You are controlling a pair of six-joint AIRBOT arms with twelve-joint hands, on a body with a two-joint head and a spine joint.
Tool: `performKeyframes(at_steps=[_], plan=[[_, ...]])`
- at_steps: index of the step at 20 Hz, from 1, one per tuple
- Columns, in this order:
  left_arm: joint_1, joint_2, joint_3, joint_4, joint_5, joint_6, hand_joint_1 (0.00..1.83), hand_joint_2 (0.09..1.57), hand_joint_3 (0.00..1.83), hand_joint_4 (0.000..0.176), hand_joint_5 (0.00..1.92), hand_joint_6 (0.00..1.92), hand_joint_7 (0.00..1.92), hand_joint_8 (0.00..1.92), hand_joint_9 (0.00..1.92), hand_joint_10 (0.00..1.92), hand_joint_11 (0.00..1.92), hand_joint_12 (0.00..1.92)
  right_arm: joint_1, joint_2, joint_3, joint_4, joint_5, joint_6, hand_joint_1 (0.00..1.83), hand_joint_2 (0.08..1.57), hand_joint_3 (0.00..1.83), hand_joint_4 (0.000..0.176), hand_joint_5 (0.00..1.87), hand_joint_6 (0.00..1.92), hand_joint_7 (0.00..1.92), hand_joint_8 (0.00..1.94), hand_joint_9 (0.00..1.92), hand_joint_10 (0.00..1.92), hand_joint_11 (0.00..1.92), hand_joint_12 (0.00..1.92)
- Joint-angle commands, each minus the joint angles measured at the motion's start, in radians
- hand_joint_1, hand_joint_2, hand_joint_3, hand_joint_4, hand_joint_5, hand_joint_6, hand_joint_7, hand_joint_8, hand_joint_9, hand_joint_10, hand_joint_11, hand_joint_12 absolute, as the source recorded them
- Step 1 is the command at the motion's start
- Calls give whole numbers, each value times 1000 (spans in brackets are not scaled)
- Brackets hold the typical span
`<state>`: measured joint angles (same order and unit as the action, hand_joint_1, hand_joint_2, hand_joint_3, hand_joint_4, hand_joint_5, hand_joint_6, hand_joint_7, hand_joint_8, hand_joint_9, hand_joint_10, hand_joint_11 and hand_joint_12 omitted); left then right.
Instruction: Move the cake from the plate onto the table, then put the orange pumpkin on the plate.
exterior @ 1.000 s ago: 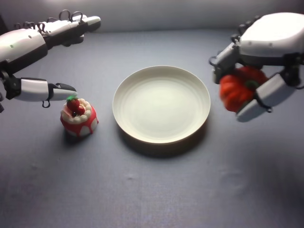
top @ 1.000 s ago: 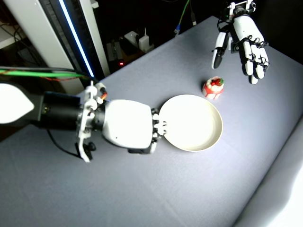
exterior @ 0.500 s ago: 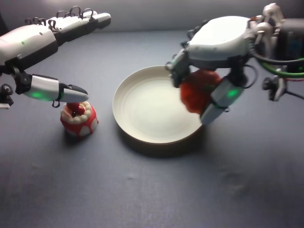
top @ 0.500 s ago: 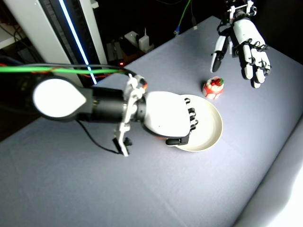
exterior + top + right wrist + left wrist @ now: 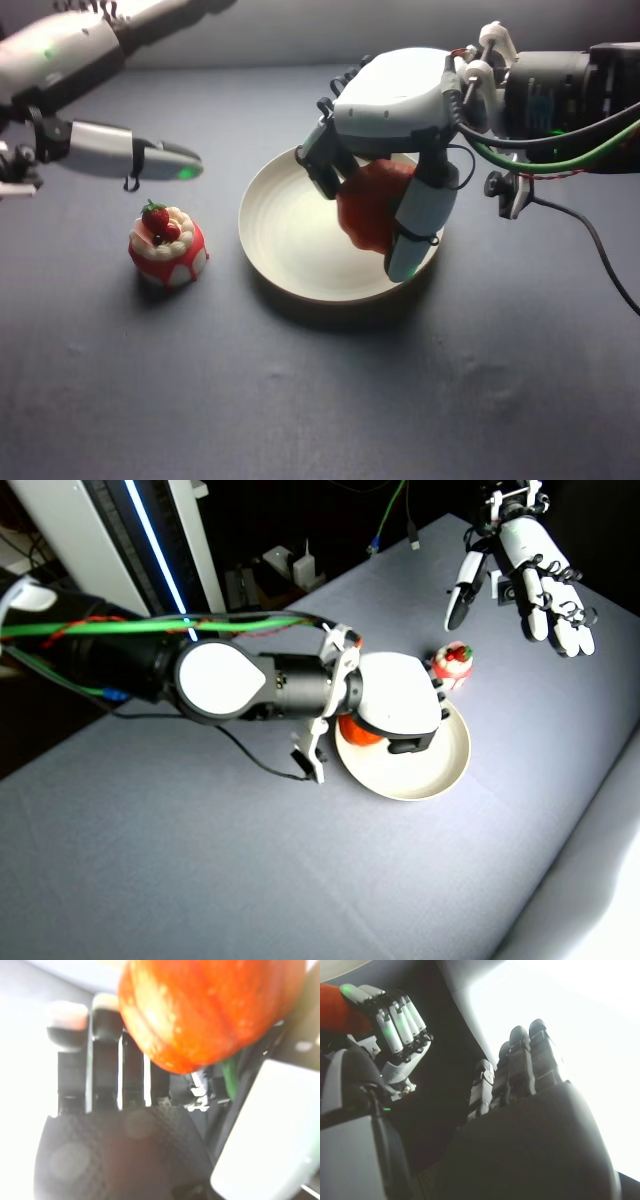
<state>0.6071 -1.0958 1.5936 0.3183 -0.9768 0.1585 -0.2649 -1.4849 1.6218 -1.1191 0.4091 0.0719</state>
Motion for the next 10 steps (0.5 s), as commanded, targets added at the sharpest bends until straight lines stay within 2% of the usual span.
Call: performKeyframes(at_steps=[1, 4, 8, 9, 10], plan=[[-24, -2, 10, -59, -112, -2, 904, 942, 0, 176, 26, 9, 0, 0, 94, 30, 0, 0, 12, -2, 9, 52, 62, -10, 1386, 647, 1122, 0, 867, 1568, 914, 1588, 905, 1630, 956, 1796], [-46, -14, 17, -53, -120, -2, 918, 920, 0, 176, 15, 2, 0, 0, 172, 53, 0, 0, 12, -7, 24, 98, 72, -43, 1391, 644, 1103, 0, 846, 1564, 933, 1517, 944, 1600, 1004, 1765], [-57, -13, 14, -48, -123, -2, 917, 950, 0, 176, 1, 0, 0, 0, 182, 46, 5, 2, 12, -12, 46, 105, 74, -45, 1387, 659, 1084, 0, 827, 1608, 926, 1502, 930, 1596, 988, 1762], [-57, -11, 12, -48, -125, -2, 919, 938, 0, 176, 7, 2, 0, 0, 202, 49, 27, 13, 12, -16, 54, 107, 74, -45, 1379, 743, 894, 0, 858, 1751, 898, 1480, 995, 1724, 1016, 1808], [-57, -9, 11, -48, -127, -2, 897, 937, 0, 176, 1, 0, 0, 0, 232, 20, 42, 49, 12, -19, 59, 108, 74, -46, 1369, 787, 785, 0, 832, 1823, 894, 1438, 1013, 1797, 1040, 1878]])
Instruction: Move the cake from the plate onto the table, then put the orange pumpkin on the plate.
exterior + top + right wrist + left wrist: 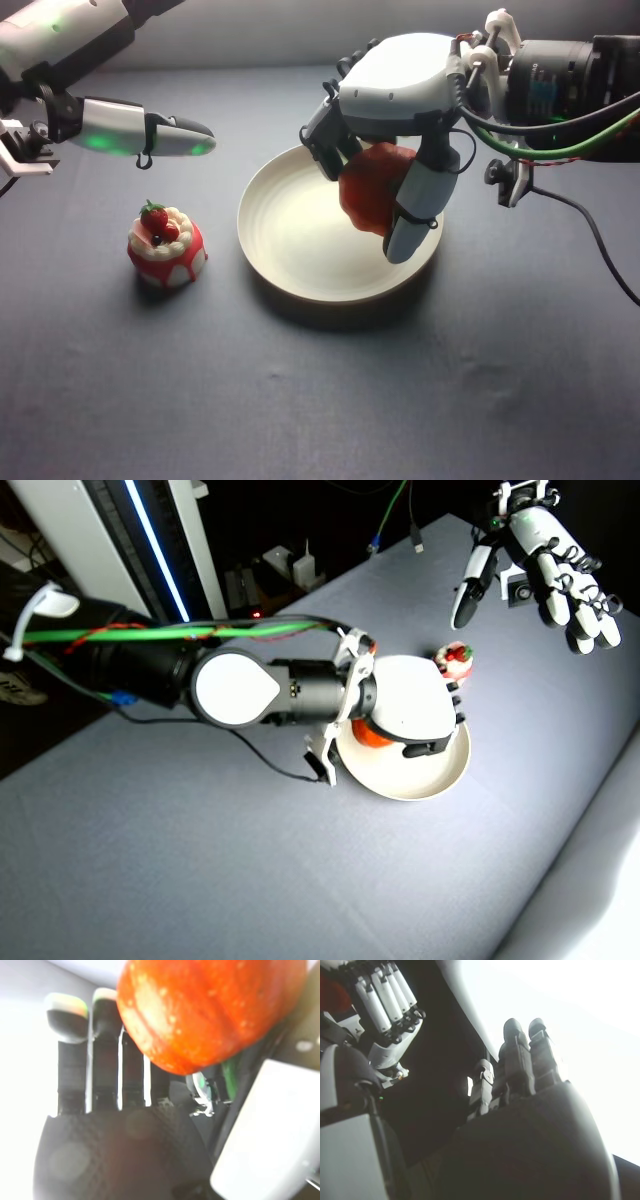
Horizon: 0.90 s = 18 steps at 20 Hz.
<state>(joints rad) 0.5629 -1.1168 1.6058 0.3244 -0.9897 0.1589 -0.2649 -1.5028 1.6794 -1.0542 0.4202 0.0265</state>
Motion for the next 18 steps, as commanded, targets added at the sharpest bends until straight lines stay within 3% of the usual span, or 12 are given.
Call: performKeyframes(at_steps=[1, 2, 3, 5, 8, 9, 11, 12, 14, 15, 17, 18], plan=[[-14, 12, -1, -54, -114, -2, 856, 954, 0, 176, 0, 0, 0, 0, 250, 3, 8, 252, 12, -7, 7, 43, 63, -3, 1181, 893, 563, 0, 863, 1400, 880, 1764, 976, 1896, 1054, 1912], [-14, 12, -1, -54, -114, -2, 856, 952, 0, 176, 13, 2, 0, 0, 255, 1, 1, 342, 12, -11, 12, 43, 62, -4, 1195, 969, 436, 0, 824, 1262, 892, 1453, 798, 1765, 809, 1919], [-14, 10, 0, -54, -115, -2, 863, 960, 0, 176, 28, 3, 1, 0, 244, 1, 0, 336, 12, -13, 15, 43, 62, -7, 1122, 1064, 164, 0, 898, 1134, 703, 1091, 567, 1285, 423, 1665], [-22, 9, 0, -47, -115, -2, 877, 967, 1, 176, 36, 1, 4, 0, 242, 1, 0, 287, 12, -14, 24, 59, 62, -9, 1138, 1003, 0, 0, 720, 794, 646, 596, 489, 745, 230, 1321], [-29, 9, -1, -40, -116, -2, 903, 976, 5, 176, 18, 1, 0, 0, 260, 5, 0, 333, 11, -11, 29, 93, 63, -9, 1136, 926, 0, 0, 760, 468, 712, 152, 503, 332, 83, 1251], [-29, 10, -1, -40, -117, -2, 910, 989, 6, 157, 32, 6, 0, 0, 251, 2, 0, 405, 11, -13, 29, 97, 63, -9, 1072, 875, 0, 64, 740, 324, 662, 48, 470, 176, 16, 1235], [-33, 10, -1, -38, -118, -2, 875, 987, 1, 153, 38, 3, 0, 0, 261, 4, 0, 503, 11, -15, 29, 106, 90, -10, 997, 820, 0, 113, 634, 98, 458, 1, 351, 33, 0, 1006], [-35, 10, -2, -37, -118, -2, 882, 969, 0, 171, 46, 4, 0, 0, 260, 2, 0, 429, 11, -15, 27, 114, 98, -12, 947, 803, 0, 103, 517, 34, 380, 0, 321, 15, 0, 1051], [-35, 10, -2, -37, -118, -2, 893, 966, 0, 167, 53, 3, 0, 0, 254, 6, 0, 361, 11, -14, 27, 114, 99, -14, 893, 777, 0, 121, 341, 0, 241, 0, 241, 0, 0, 1095], [-35, 9, -2, -37, -118, -2, 878, 973, 1, 152, 46, 0, 0, 0, 239, 2, 0, 347, 11, -13, 27, 114, 97, -14, 851, 716, 0, 170, 178, 0, 145, 1, 160, 2, 0, 1021], [-36, 9, -2, -38, -120, -2, 865, 969, 0, 127, 38, 0, 0, 0, 237, 1, 0, 348, 8, -13, 24, 114, 92, -17, 836, 702, 0, 175, 130, 0, 109, 0, 120, 0, 0, 955], [-38, 8, -1, -38, -121, -2, 853, 970, 0, 144, 35, 0, 0, 0, 222, 0, 0, 263, 6, -13, 23, 114, 92, -19, 824, 702, 0, 176, 89, 3, 79, 8, 83, 12, 0, 700]])
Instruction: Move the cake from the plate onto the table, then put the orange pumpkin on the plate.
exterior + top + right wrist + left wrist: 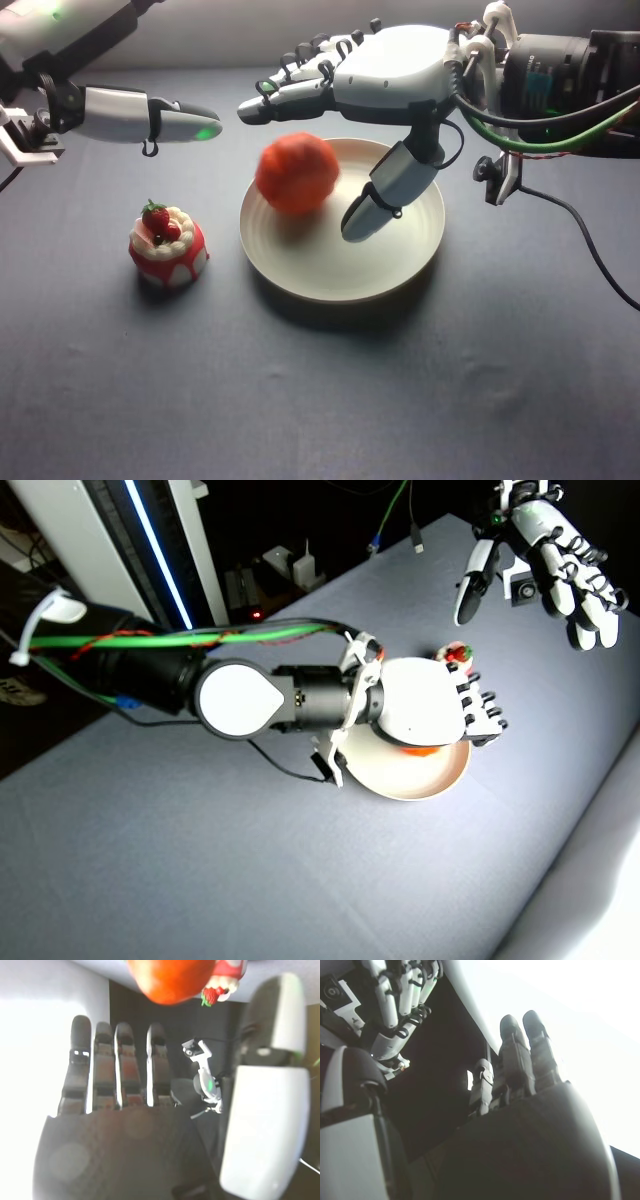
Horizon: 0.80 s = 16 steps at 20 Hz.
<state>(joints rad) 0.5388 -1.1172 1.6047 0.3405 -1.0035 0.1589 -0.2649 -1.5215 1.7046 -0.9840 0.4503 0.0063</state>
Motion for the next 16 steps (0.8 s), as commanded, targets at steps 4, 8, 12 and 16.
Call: performKeyframes(at_steps=[4, 8, 12, 16], plan=[[-15, 8, 0, -54, -108, -2, 881, 934, 0, 138, 57, 3, 0, 0, 230, 8, 0, 208, 6, 16, -8, 44, 50, 0, 801, 663, 0, 176, 30, 6, 24, 1, 17, 1, 0, 491], [-10, 9, -4, -59, -106, -2, 916, 953, 0, 175, 85, 13, 12, 4, 275, 15, 0, 340, 6, 90, -57, 43, 26, -2, 886, 679, 3, 176, 116, 6, 29, 1, 0, 0, 0, 124], [30, 16, -11, -112, -119, -2, 915, 928, 0, 176, 19, 4, 3, 0, 287, 5, 0, 333, 17, 224, -154, 44, -3, -14, 863, 698, 7, 59, 139, 3, 42, 1, 0, 0, 0, 0], [122, 66, -44, -222, -166, -2, 895, 972, 12, 176, 37, 3, 0, 0, 249, 0, 0, 859, 17, 352, -270, 233, -3, -225, 919, 727, 18, 152, 126, 3, 0, 0, 0, 0, 0, 0]])
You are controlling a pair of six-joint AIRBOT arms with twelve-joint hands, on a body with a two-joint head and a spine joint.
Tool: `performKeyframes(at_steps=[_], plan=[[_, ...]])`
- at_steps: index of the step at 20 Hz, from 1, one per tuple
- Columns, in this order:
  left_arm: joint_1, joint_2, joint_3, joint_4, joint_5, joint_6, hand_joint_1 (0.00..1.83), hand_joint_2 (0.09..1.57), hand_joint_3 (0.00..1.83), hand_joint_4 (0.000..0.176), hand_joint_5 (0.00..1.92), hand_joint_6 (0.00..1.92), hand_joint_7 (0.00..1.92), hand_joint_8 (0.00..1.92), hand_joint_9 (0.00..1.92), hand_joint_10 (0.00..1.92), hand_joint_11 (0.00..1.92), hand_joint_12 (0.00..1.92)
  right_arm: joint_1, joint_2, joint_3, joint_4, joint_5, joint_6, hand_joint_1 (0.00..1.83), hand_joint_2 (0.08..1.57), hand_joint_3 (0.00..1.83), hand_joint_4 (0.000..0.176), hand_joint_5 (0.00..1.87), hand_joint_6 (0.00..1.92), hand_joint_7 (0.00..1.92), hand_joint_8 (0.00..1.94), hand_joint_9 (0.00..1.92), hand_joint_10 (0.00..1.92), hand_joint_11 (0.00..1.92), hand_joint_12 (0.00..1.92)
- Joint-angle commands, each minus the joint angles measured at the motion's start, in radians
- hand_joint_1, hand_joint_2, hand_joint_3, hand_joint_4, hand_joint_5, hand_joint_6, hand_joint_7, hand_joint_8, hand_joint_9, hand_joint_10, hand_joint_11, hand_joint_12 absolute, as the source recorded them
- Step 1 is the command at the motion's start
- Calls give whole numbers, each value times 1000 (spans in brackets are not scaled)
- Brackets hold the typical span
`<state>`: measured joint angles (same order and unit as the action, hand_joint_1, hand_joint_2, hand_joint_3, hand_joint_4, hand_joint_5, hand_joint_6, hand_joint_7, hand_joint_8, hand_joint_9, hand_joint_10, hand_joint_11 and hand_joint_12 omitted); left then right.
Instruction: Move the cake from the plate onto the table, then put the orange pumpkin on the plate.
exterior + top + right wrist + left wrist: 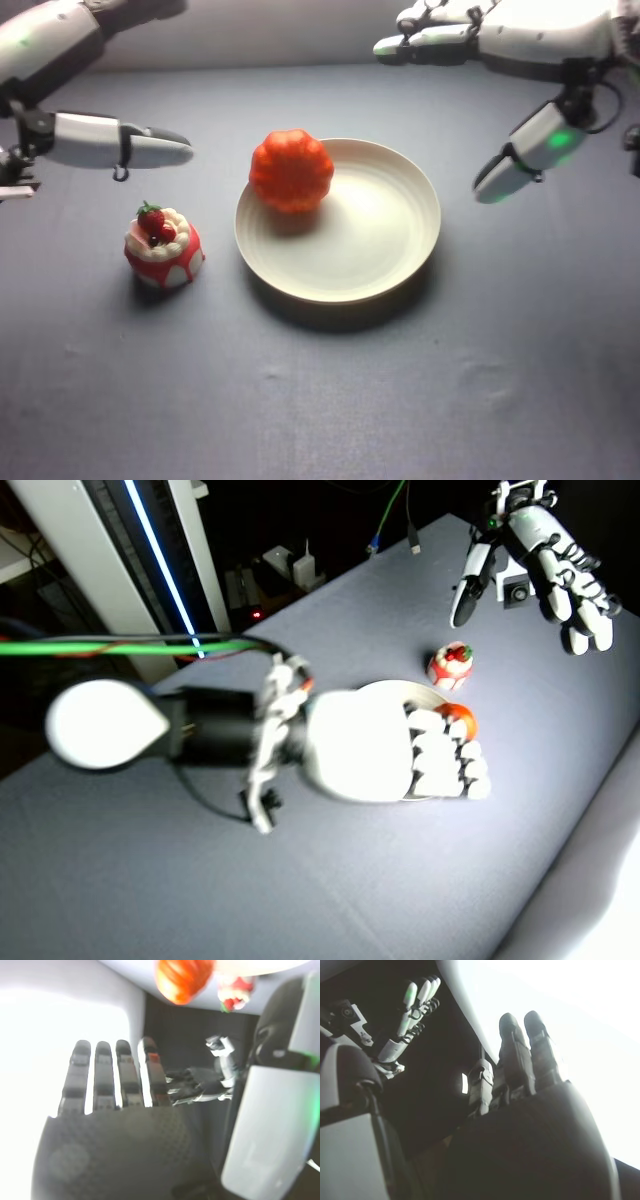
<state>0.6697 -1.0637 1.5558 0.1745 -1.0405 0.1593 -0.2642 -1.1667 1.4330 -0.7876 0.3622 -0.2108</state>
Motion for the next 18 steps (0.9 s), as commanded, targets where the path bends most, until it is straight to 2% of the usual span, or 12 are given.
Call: performKeyframes(at_steps=[1, 3, 4, 6, 7, 8, 9, 10, 13, 14, 16, 18], plan=[[13, 26, -5, -85, -142, -2, 892, 974, 12, 176, 55, 10, 0, 0, 249, 0, 0, 860, 16, 29, -26, 90, 95, -57, 877, 708, 8, 171, 101, 0, 0, 0, 0, 0, 0, 0], [64, 50, -23, -147, -182, -2, 872, 965, 7, 176, 57, 10, 0, 0, 252, 2, 0, 863, 16, 81, -60, 131, 118, -87, 891, 706, 7, 165, 103, 3, 0, 0, 0, 0, 0, 0], [105, 66, -34, -191, -216, -2, 797, 1006, 2, 176, 1, 0, 0, 0, 205, 0, 0, 892, 16, 127, -93, 186, 122, -133, 1013, 797, 13, 166, 165, 6, 34, 3, 35, 5, 48, 28], [169, 105, -64, -264, -270, -2, 807, 1031, 0, 176, 0, 0, 0, 0, 181, 0, 0, 807, 16, 176, -154, 285, 150, -244, 1195, 898, 15, 153, 201, 4, 67, 3, 79, 8, 53, 38], [194, 126, -78, -289, -291, -2, 807, 1031, 0, 176, 0, 0, 0, 0, 181, 0, 0, 807, 16, 215, -179, 330, 155, -289, 1195, 898, 15, 153, 201, 4, 67, 3, 79, 8, 53, 38], [226, 145, -94, -317, -310, -2, 816, 1039, 2, 176, 0, 0, 0, 0, 140, 19, 0, 91, 16, 249, -203, 373, 164, -331, 949, 838, 0, 162, 190, 0, 133, 17, 106, 10, 71, 52], [270, 163, -110, -356, -344, -2, 853, 1026, 0, 176, 0, 0, 0, 0, 122, 12, 0, 17, 16, 286, -223, 396, 176, -350, 895, 844, 0, 139, 159, 0, 124, 10, 90, 2, 23, 33], [313, 174, -123, -394, -381, -2, 872, 1023, 0, 176, 0, 0, 41, 15, 112, 7, 0, 3, 16, 333, -250, 434, 180, -383, 869, 828, 0, 138, 180, 2, 194, 8, 144, 9, 63, 63], [434, 180, -148, -502, -490, -2, 840, 1042, 1, 176, 6, 1, 108, 13, 144, 16, 0, 0, 5, 423, -313, 546, 217, -482, 855, 831, 1, 139, 187, 2, 238, 13, 199, 22, 117, 97], [476, 180, -157, -543, -531, -2, 656, 1097, 0, 176, 0, 0, 115, 1, 163, 1, 0, 419, -14, 456, -340, 588, 241, -517, 889, 851, 0, 162, 197, 0, 260, 0, 256, 7, 89, 234], [540, 183, -174, -610, -594, -2, 699, 1055, 0, 176, 0, 0, 120, 0, 192, 10, 0, 531, -68, 509, -385, 661, 301, -568, 862, 875, 0, 143, 204, 0, 296, 0, 310, 0, 17, 563], [624, 190, -193, -683, -665, -2, 783, 1003, 0, 176, 0, 0, 232, 9, 279, 27, 0, 628, -139, 552, -417, 721, 370, -580, 763, 843, 0, 147, 218, 1, 326, 4, 355, 4, 52, 680]])
